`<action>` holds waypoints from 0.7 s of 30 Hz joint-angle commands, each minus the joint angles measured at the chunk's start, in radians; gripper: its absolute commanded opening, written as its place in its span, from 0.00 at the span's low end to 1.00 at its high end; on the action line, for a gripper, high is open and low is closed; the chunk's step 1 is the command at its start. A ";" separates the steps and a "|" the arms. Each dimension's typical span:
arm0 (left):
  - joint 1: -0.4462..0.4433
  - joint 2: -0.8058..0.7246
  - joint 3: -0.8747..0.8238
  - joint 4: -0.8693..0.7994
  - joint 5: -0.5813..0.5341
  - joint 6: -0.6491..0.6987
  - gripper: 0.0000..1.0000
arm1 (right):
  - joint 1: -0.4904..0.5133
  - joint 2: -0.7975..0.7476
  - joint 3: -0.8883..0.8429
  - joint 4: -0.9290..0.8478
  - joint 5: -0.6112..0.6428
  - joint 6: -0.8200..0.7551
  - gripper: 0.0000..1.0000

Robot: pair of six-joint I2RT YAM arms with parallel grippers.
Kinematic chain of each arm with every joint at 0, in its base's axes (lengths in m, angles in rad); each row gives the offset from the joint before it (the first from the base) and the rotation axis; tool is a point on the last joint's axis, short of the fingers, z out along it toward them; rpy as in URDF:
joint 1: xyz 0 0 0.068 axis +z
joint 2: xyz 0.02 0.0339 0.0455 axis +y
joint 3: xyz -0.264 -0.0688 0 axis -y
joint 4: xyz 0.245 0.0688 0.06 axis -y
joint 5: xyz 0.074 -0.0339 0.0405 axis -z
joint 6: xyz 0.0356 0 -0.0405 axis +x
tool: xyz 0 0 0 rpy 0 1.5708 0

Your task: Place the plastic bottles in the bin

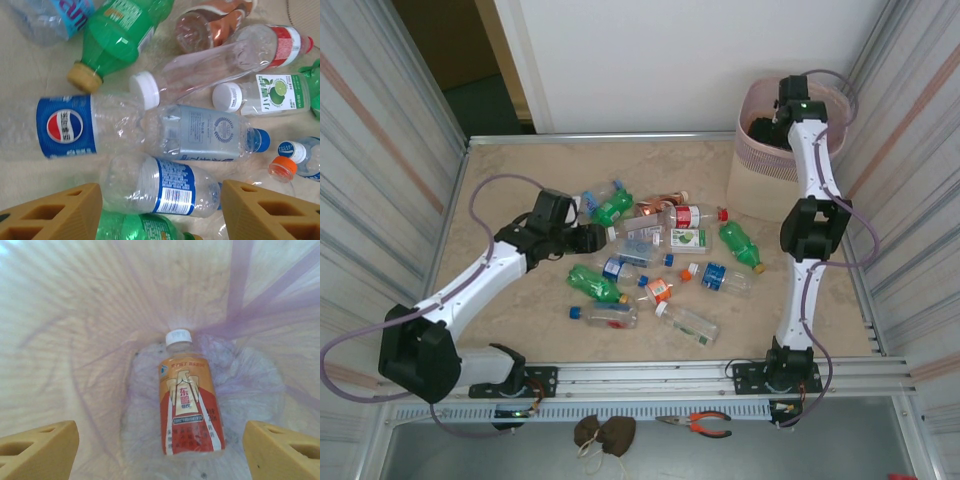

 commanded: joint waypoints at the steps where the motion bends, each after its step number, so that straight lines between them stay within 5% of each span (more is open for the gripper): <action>1: 0.030 -0.045 -0.043 -0.051 -0.022 -0.228 0.61 | 0.019 -0.116 -0.018 -0.010 0.011 -0.007 0.83; 8: 0.132 -0.119 -0.171 -0.098 0.087 -0.593 0.44 | 0.058 -0.228 -0.044 0.001 0.033 -0.009 0.82; 14: 0.216 -0.185 -0.282 -0.117 0.218 -0.783 0.43 | 0.100 -0.287 -0.047 -0.009 0.073 -0.026 0.82; 21: 0.155 -0.256 -0.350 -0.212 0.232 -1.022 0.47 | 0.130 -0.357 -0.096 0.007 0.100 -0.036 0.82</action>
